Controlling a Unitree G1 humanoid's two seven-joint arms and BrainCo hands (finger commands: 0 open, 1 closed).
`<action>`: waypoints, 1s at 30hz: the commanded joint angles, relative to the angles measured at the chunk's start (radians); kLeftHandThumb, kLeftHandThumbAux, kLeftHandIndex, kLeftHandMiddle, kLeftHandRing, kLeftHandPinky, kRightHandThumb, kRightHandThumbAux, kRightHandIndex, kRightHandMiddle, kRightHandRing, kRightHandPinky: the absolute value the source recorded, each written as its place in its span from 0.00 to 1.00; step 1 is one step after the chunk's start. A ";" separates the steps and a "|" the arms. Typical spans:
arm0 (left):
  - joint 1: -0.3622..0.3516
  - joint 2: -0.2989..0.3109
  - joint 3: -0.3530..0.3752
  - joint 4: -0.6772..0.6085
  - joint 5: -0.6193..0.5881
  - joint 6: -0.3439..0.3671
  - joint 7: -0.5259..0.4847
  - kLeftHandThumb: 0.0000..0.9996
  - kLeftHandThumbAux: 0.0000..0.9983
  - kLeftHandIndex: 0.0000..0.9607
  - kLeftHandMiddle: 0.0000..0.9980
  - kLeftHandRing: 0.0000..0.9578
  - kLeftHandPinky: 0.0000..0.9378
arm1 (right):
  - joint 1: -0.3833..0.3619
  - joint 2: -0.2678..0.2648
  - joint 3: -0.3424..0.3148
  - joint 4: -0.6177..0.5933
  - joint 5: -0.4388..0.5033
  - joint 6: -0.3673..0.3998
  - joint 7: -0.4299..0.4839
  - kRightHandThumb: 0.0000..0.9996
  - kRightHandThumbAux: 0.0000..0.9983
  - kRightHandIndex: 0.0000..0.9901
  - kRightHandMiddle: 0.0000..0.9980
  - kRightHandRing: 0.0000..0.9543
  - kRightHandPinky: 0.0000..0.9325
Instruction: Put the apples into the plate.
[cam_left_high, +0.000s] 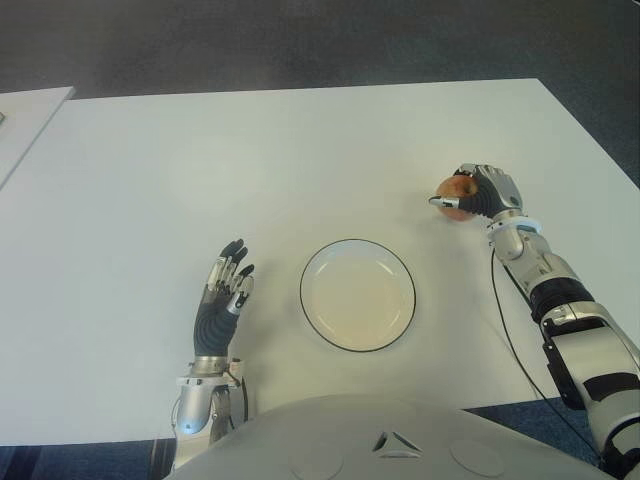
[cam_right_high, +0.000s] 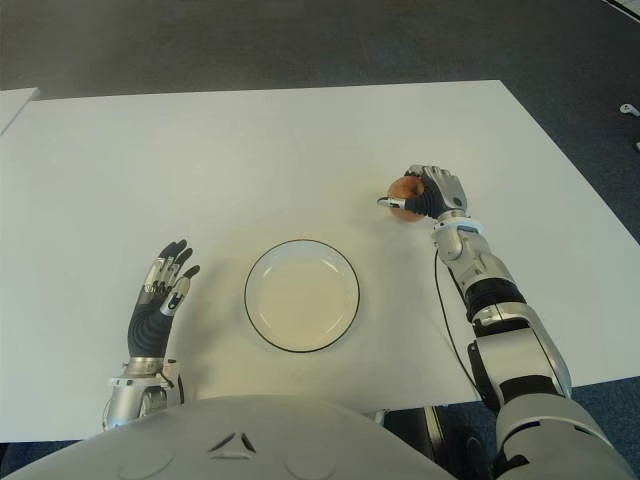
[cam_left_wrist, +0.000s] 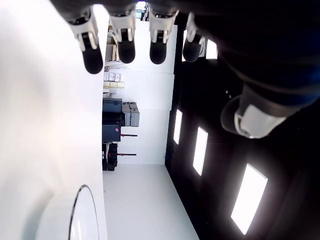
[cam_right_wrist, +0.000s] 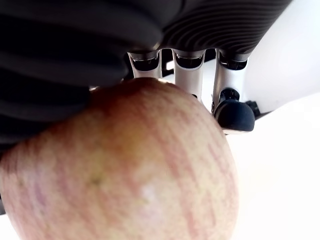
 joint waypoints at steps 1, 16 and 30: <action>-0.003 -0.003 -0.007 0.014 -0.004 0.001 -0.012 0.07 0.53 0.06 0.02 0.06 0.15 | 0.004 -0.008 -0.008 -0.025 0.008 0.002 0.008 1.00 0.63 0.86 0.88 0.90 0.90; -0.001 -0.005 -0.009 0.004 -0.004 0.021 -0.006 0.06 0.55 0.07 0.03 0.07 0.17 | 0.106 -0.025 -0.048 -0.338 0.016 0.070 0.070 1.00 0.63 0.88 0.90 0.92 0.92; -0.012 -0.012 -0.009 0.004 -0.017 0.033 -0.018 0.07 0.56 0.07 0.05 0.08 0.18 | 0.256 0.050 -0.038 -0.741 -0.048 0.188 0.187 1.00 0.63 0.88 0.89 0.92 0.92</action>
